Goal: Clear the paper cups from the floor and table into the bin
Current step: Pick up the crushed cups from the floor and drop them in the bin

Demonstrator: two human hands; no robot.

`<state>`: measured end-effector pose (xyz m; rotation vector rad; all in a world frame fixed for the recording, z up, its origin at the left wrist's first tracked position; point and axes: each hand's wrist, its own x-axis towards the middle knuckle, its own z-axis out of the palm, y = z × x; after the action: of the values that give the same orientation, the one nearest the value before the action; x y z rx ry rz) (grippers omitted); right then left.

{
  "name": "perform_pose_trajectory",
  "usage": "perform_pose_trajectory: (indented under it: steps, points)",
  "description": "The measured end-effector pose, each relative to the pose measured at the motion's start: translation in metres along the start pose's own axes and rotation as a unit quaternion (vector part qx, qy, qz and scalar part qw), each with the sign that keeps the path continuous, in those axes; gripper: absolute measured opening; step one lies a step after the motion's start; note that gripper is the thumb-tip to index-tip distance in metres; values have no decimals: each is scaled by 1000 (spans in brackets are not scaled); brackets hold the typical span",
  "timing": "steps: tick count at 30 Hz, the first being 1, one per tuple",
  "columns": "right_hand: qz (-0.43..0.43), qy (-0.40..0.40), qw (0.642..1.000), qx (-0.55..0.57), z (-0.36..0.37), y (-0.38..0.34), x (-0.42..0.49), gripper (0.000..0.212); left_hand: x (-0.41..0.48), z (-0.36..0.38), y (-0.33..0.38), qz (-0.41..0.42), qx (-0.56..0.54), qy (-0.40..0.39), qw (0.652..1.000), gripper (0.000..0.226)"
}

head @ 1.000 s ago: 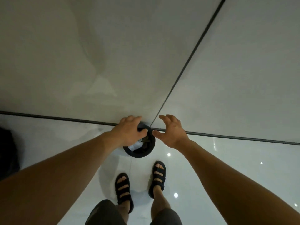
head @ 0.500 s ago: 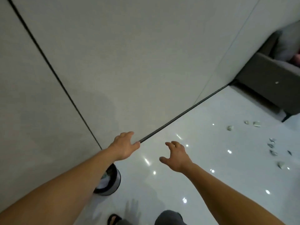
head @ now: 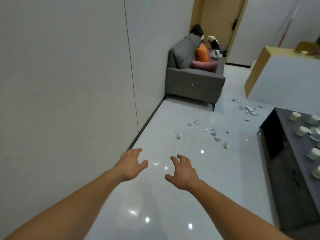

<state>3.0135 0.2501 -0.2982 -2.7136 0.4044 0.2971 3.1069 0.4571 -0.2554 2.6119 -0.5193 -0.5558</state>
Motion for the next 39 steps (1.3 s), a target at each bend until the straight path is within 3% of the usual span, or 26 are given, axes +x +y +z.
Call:
perform_pose_trajectory:
  steps: [11,24,39]
  points:
    - [96,25,994,55,-58,105,58,86,124,20,115,83,71,-69,992,70]
    - [176,24,982,61,-134,185,217,84,351,5,190,124,40,-104,986,69]
    - [151,-12,986,68,-226,355,429,84,572,27,340,79,49,-117,989,72]
